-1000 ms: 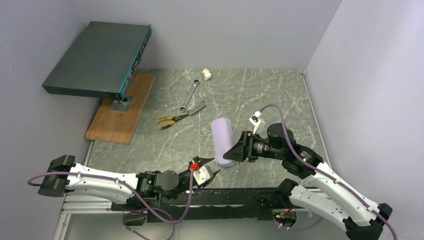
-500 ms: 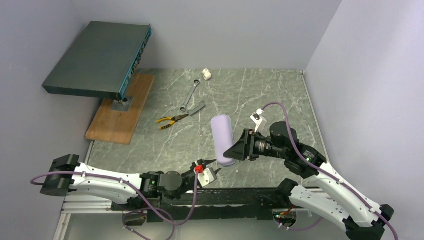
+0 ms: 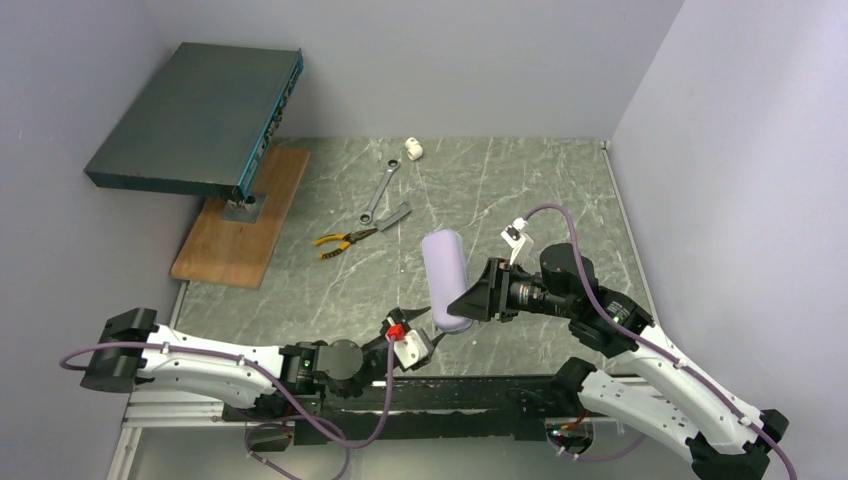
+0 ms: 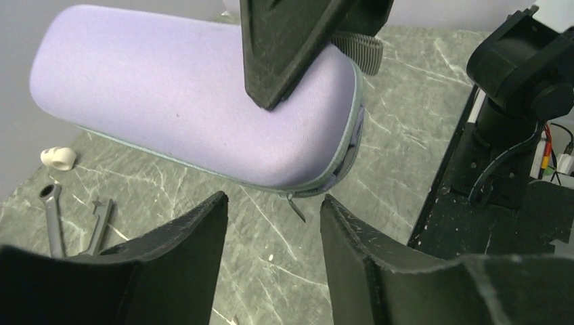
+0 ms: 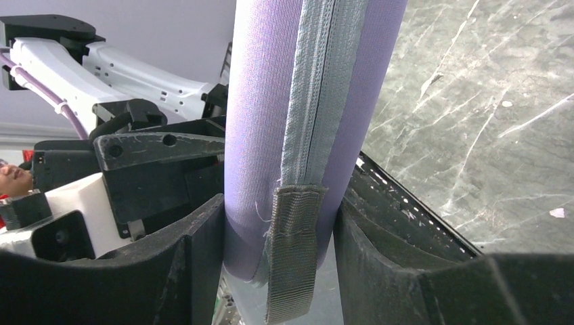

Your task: Open the umbrella

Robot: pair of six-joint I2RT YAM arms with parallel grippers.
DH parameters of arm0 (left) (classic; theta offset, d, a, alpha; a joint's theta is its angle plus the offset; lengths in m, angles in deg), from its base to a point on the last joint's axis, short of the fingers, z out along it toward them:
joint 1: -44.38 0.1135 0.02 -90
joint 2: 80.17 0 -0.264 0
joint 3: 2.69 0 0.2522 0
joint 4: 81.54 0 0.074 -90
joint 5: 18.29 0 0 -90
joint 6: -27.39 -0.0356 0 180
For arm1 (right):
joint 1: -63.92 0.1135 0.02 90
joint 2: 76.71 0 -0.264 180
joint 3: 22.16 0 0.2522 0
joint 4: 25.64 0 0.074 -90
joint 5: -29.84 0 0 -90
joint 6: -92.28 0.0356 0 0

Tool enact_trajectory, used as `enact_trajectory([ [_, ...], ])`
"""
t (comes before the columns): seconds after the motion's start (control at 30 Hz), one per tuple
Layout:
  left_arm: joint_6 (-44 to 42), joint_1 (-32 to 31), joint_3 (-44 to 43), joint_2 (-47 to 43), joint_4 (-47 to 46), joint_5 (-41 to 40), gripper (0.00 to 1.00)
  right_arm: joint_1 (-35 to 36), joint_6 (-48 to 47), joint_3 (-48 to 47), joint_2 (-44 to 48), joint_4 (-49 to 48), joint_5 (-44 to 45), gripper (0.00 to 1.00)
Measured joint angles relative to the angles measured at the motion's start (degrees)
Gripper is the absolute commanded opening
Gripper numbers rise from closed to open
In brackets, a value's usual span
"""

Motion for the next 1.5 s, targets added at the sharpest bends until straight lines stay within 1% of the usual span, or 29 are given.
enact_trajectory([
  [0.03,0.0,0.0,-0.3,0.0,0.0,-0.1,0.62,0.0,0.0,0.0,0.0,0.0,0.0,0.0],
  [0.1,-0.3,0.0,-0.8,0.0,-0.1,-0.1,0.58,0.0,0.0,0.1,0.0,0.0,0.0,0.0],
  [0.17,-0.4,0.0,-0.9,0.0,-0.3,-0.1,0.48,0.0,0.1,0.2,0.0,0.0,0.0,0.0],
  [0.2,-0.4,0.0,-0.9,0.0,-0.3,0.0,0.46,0.0,0.2,0.2,0.0,-0.1,0.0,0.0],
  [0.27,-0.8,-0.1,-0.9,0.0,-0.2,0.2,0.31,0.0,0.2,0.2,0.1,-0.1,0.2,0.0],
  [0.33,-1.0,-0.3,-0.9,0.0,-0.1,0.6,0.2,0.0,0.2,0.2,0.1,-0.4,0.3,0.0],
  [0.47,-1.3,-0.3,-0.9,0.1,0.9,1.0,0.16,-0.1,0.2,0.3,0.5,-0.4,0.3,0.0],
  [0.5,-1.3,-0.3,-1.0,0.1,1.1,1.0,0.14,-0.1,0.2,0.3,0.5,-0.4,0.2,0.0],
  [0.6,-1.3,-0.3,-1.2,0.2,1.7,1.0,0.0,-0.1,0.2,0.5,0.7,-0.4,0.1,0.0],
  [0.83,-1.6,-0.3,-1.5,0.2,3.4,0.9,0.0,-0.1,0.2,1.6,1.0,-0.7,-0.9,0.0],
  [0.97,0.1,0.9,-3.0,0.2,7.9,0.9,0.0,-0.1,0.1,3.3,1.6,-0.9,-1.6,0.0],
  [1.1,3.5,5.7,-4.7,0.2,12.3,3.1,0.0,-0.2,0.1,4.8,2.7,-1.0,-2.4,0.0],
  [1.2,5.3,9.9,-4.8,0.0,13.8,5.2,0.0,-0.2,-0.1,5.7,3.5,-0.6,-3.6,0.0],
  [1.4,5.8,17.6,-4.9,-1.6,16.5,11.5,0.0,-0.1,-1.5,6.1,3.7,-0.2,-5.9,0.0],
  [1.5,4.7,22.0,-4.9,-3.2,17.8,14.7,0.0,-0.1,-2.4,6.1,3.8,0.0,-7.4,0.0],
])
